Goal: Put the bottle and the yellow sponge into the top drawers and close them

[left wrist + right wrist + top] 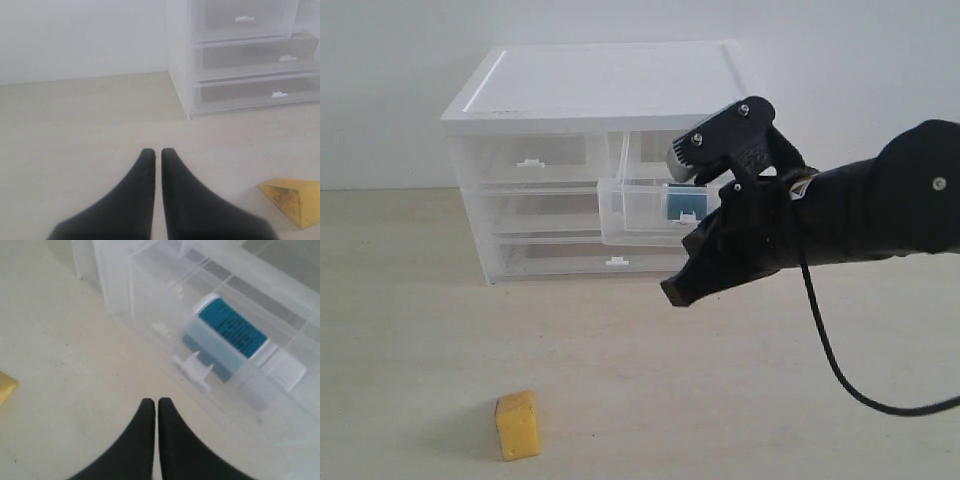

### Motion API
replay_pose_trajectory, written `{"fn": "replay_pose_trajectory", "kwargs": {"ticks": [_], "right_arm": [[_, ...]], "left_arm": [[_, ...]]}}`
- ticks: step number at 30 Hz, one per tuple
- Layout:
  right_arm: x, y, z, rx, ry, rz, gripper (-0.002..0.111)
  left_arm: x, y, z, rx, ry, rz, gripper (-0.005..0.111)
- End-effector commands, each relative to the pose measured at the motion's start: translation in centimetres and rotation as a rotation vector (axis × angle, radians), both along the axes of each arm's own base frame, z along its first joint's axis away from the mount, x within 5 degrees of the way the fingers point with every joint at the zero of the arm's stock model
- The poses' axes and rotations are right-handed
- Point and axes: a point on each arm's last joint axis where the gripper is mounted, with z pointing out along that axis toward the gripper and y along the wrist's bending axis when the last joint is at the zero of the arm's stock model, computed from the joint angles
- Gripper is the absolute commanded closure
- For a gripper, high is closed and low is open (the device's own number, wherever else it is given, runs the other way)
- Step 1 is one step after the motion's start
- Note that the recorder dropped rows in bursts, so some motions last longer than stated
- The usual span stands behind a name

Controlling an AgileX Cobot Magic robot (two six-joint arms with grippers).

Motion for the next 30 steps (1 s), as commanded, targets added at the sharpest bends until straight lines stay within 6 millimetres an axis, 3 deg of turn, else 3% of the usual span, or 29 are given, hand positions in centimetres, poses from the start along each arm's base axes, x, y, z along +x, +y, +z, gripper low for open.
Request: {"fn": "replay_pose_trajectory", "kwargs": {"ticks": [1,6,9,15,19,25,30], "right_arm": [[2.0,0.7,0.2,0.031,0.007,-0.04,0.108],[5.6,2.1,-0.1,0.033,-0.059,-0.06,0.108],[7.4,1.1,1.0,0.049,-0.097,-0.103,0.108],[9.2,-1.0,2.9,0.012,-0.103,-0.112,0.108],[9.6,-1.9,3.1,-0.002,-0.061,-0.114,0.108],[9.4,-1.6,3.5,-0.013,-0.023,-0.082,0.108],[8.1,-1.0,3.3,-0.107,0.106,0.07,0.108]], "left_arm": [[0.0,0.0,-0.1,-0.013,0.003,-0.004,0.103],[0.0,0.0,-0.1,-0.013,0.003,-0.004,0.103],[0.0,0.0,-0.1,-0.013,0.003,-0.004,0.103],[0.0,0.0,-0.1,-0.013,0.003,-0.004,0.103],[0.0,0.0,-0.1,-0.013,0.003,-0.004,0.103],[0.0,0.0,-0.1,-0.013,0.003,-0.004,0.103],[0.0,0.0,-0.1,-0.013,0.003,-0.004,0.103]]}}
